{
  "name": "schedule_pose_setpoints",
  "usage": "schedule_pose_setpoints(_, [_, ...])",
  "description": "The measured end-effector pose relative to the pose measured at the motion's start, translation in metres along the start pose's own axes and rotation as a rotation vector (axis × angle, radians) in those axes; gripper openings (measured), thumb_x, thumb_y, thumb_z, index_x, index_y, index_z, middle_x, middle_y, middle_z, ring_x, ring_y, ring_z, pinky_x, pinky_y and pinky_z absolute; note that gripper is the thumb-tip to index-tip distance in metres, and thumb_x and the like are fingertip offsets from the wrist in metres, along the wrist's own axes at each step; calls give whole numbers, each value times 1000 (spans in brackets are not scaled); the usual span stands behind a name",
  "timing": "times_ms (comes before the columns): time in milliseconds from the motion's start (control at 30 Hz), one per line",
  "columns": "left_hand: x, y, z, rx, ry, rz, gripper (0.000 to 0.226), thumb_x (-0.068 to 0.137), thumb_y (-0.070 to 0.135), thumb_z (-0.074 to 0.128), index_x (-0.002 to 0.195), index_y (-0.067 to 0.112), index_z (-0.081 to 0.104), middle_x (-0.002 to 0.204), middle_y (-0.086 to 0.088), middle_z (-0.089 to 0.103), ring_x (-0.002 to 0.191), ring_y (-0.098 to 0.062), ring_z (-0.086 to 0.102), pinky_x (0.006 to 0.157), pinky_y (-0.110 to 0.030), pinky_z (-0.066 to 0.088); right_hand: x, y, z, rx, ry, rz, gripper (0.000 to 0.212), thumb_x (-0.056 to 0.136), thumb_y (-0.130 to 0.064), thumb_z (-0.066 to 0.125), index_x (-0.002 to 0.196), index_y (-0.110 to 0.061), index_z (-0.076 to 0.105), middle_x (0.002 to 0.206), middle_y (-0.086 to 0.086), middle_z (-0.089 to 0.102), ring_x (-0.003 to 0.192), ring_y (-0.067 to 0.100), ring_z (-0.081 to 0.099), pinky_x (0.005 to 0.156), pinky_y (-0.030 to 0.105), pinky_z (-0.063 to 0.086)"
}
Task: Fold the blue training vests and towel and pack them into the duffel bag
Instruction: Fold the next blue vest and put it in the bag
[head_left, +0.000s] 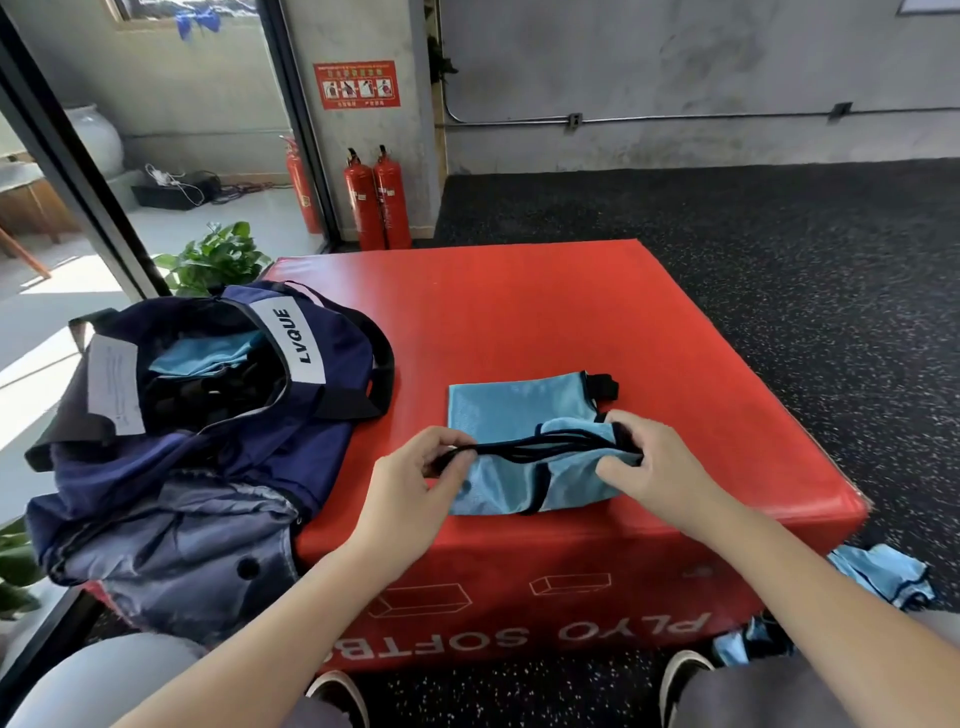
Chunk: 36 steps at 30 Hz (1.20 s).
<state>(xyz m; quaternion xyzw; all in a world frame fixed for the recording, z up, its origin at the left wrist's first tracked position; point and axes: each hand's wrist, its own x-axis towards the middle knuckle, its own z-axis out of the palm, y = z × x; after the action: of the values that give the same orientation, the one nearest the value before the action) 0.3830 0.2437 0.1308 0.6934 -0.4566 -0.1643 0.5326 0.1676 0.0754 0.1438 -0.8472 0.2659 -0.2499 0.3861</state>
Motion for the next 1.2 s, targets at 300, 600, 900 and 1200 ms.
schedule_pose_setpoints(300, [23, -3, 12, 13, 9, 23, 16, 95, 18, 68, 107, 28, 69, 88, 14, 71, 77, -6, 64, 70, -13, 47, 10, 14, -14, -166, -173, 76, 27, 93, -25, 61, 74, -19, 42, 56, -8, 36, 52, 9, 29, 52, 30, 24])
schedule_pose_setpoints(600, [40, -9, 19, 33, 64, 12, 15, 98, 19, 63, 107, 30, 69, 89, 16, 70, 78, -10, 64, 70, -15, 47, 29, 16, -8, -143, -139, -23, 25, 100, -46, 53, 85, -28, 44, 57, -9, 33, 50, 8, 31, 50, 30, 26])
schedule_pose_setpoints(900, [49, -15, 24, -10, 109, 6, 17, 99, 16, 61, 108, 28, 67, 94, 19, 70, 84, -12, 64, 74, -16, 48, 37, 18, -7, -167, -98, 64, 21, 101, -51, 49, 99, -31, 49, 55, -8, 45, 47, 9, 40, 48, 30, 32])
schedule_pose_setpoints(1200, [69, -29, 34, -84, 112, -112, 19, 96, 23, 65, 108, 37, 64, 91, 9, 70, 82, -21, 63, 77, -32, 52, 55, 13, 3, -179, -1, 228, 27, 103, -39, 53, 80, -32, 39, 62, -8, 46, 41, 2, 40, 43, 17, 32])
